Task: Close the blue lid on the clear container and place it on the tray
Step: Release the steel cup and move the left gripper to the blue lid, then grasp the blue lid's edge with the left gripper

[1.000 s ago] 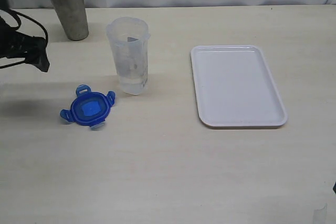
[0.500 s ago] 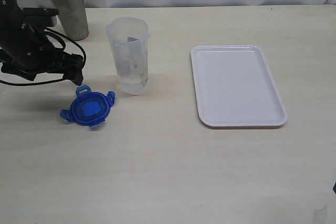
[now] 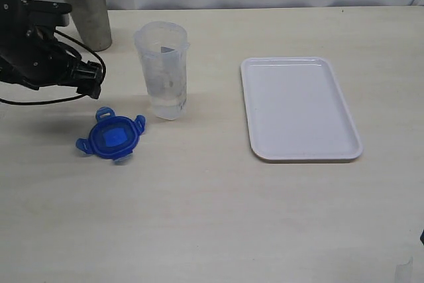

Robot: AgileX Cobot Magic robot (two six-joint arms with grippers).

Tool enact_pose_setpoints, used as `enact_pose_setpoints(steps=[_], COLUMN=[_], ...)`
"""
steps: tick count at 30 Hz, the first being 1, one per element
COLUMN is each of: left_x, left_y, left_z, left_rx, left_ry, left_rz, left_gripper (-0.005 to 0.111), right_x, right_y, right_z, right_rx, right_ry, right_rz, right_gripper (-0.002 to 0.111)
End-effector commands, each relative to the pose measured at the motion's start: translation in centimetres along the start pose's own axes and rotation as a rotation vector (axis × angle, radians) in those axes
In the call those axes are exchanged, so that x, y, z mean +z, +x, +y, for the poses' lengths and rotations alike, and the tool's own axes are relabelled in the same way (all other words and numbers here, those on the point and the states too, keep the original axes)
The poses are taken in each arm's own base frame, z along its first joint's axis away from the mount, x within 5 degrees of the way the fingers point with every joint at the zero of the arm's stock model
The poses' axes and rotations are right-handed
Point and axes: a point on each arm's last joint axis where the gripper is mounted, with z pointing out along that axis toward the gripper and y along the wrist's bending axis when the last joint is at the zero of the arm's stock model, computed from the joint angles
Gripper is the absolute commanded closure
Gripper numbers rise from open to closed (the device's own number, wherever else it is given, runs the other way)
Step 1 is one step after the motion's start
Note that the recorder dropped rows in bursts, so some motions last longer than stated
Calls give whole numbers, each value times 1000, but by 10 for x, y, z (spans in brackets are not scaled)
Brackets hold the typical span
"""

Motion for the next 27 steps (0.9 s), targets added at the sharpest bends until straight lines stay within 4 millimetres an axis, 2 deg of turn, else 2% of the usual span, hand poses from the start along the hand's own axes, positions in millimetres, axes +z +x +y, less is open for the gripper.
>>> enact_pose_setpoints(steps=[1,2,4,7,10,13,15,19,27], left_x=[2,2,2,2,2,12,23,31,35], left_y=[2,2,2,8,23,47,63,72,68], left_z=[4,4,3,3,1,-9,-13,-15,-17], left_rx=[-5,7,-14,-49,-153,-250,-317,-395,-471], left_ry=[-50,-57,-43,-48,-39,47,87,112,149], left_rz=[24,24,23,87,248,339,314,253,168], left_gripper=[24,40,49,49,49,49,49,49,49], right_x=[0,0,0,0,0,0,0,0,0], right_y=[0,0,0,0,0,0,0,0,0], right_z=[0,0,0,0,0,0,0,0,0], right_rx=[-3,-3,-3,-3,-3,-3,-3,-3,-3], right_ry=[7,7,7,7,7,7,7,7,7], right_rz=[-3,-3,-3,-3,-3,-3,-3,-3,-3], right_gripper=[104,104,104,104,104,104,104,104,104])
